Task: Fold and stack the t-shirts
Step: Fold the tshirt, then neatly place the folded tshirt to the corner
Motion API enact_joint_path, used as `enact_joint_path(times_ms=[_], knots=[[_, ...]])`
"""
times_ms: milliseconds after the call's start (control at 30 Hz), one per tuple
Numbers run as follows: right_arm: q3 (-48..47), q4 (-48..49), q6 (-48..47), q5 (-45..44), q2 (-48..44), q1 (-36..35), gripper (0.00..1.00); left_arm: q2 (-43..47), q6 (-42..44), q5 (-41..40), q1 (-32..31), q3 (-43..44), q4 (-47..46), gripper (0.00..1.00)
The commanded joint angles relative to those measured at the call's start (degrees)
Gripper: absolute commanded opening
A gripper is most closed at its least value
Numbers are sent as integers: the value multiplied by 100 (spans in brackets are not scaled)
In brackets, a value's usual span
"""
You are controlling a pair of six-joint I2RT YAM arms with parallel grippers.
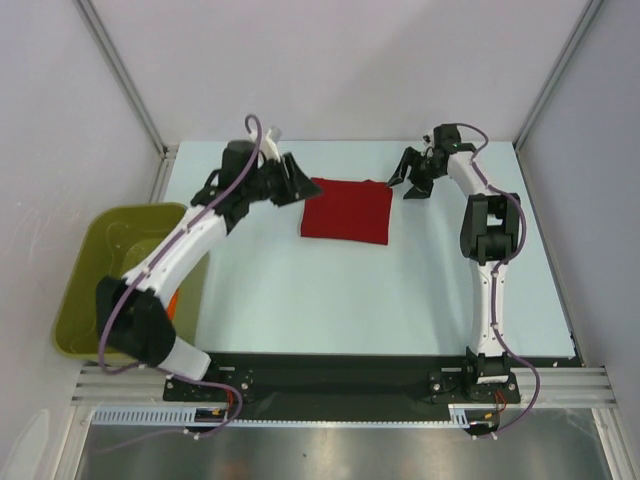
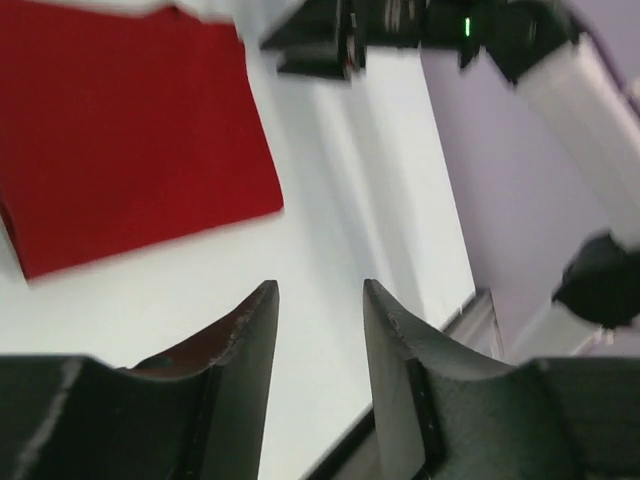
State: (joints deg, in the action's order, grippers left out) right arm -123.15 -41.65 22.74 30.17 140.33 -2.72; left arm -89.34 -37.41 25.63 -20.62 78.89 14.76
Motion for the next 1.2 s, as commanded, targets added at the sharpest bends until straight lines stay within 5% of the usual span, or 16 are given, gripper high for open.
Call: enact_joint_path(times_ms=[0,133,267,833,1000,1067,1167], knots=[[-95,-177,-182,-82,-94,8,74,907,111,21,-161,-1040,290,46],[-191,-151,-314,-82,117,-53,74,2355,-248,-162,-205,-2340,421,51],[-288,-80,-367,-72,301,-158,73,3061,-250,-444,-197,-2686,905,58],[-947,-362,-447,-670,1013,-668,62,3405,-223,-102,-83,-2730,1318,63],[-764,-143,0,-890,1023,-686,31,3581,-30,267,181,-2800,1564,60],[-466,-2,168,-1318,813,-660,4,3669,14,294,225,-2827,1652,60],[185,174,572,-1898,294,-529,0,3670,-29,495,278,-2897,1618,58]])
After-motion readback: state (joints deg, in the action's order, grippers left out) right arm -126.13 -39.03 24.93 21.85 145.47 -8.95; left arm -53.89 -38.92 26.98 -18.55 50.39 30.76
